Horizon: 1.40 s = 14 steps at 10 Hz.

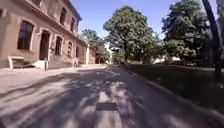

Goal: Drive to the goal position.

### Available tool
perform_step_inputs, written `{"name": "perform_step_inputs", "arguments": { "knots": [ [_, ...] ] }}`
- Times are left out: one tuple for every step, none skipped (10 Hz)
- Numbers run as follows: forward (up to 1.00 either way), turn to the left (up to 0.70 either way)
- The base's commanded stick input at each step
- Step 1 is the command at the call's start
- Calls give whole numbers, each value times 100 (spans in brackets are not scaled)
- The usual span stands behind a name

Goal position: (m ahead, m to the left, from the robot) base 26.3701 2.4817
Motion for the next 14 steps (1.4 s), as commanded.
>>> {"name": "perform_step_inputs", "arguments": {
  "knots": [
    [70,0],
    [70,0],
    [70,0],
    [70,0],
    [70,0],
    [70,0],
    [70,0],
    [70,0],
    [70,0],
    [70,0],
    [70,0],
    [70,0],
    [70,0],
    [70,0]
  ]
}}
